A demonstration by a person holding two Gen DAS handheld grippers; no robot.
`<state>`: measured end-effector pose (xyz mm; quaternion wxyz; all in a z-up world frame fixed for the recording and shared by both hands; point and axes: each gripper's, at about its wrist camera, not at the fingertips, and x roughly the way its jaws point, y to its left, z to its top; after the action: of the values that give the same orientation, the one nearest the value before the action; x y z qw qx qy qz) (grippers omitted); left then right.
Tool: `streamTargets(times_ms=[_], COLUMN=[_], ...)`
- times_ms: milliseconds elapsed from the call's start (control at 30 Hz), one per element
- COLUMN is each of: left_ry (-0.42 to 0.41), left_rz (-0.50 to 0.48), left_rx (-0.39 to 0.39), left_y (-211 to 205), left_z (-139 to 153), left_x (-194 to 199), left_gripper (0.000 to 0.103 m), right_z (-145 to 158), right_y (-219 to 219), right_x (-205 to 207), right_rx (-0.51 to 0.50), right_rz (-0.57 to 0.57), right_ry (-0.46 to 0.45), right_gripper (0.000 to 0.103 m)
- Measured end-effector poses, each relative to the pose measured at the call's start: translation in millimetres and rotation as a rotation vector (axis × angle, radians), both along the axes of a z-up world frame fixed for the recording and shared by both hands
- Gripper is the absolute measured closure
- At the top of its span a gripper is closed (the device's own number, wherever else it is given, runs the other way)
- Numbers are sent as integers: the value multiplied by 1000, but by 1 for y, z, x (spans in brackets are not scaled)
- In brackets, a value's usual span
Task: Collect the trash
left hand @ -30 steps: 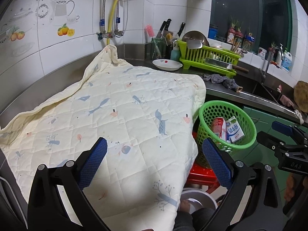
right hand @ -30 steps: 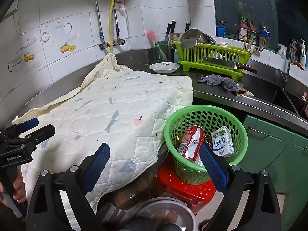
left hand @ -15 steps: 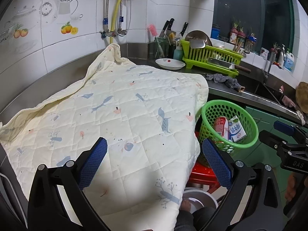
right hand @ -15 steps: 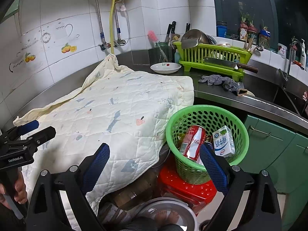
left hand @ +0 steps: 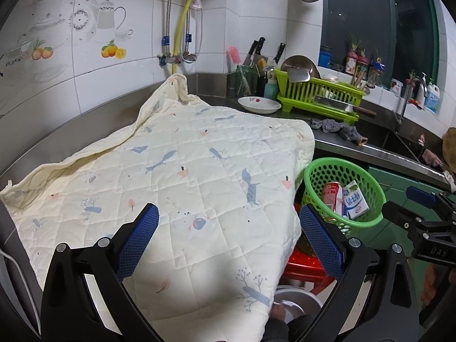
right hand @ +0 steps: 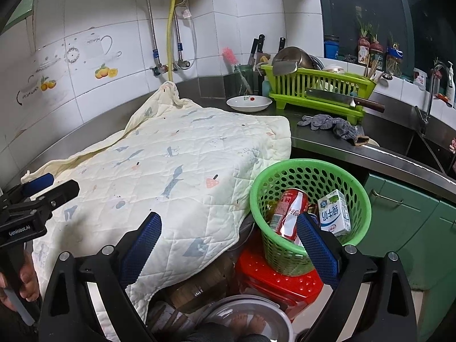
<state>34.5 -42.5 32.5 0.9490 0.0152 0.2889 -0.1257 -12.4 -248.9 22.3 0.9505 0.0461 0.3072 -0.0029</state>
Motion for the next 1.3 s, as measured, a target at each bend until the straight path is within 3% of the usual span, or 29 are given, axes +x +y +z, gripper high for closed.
streamTargets(times_ms=[467,1300], left_ry=[-34,-22], left_rz=[14,-4], left_rx=[8,10], left_y=[-4,-12], left_z=[2,-4], left_x=[-7,-8], left_gripper=[5,5], right_z=[2,-2], right_y=[-2,-8], right_x=[-5,-5], right_rx=[3,9], right_rz=[-11,-28], right_ry=[-18,-7], right_gripper=[10,10])
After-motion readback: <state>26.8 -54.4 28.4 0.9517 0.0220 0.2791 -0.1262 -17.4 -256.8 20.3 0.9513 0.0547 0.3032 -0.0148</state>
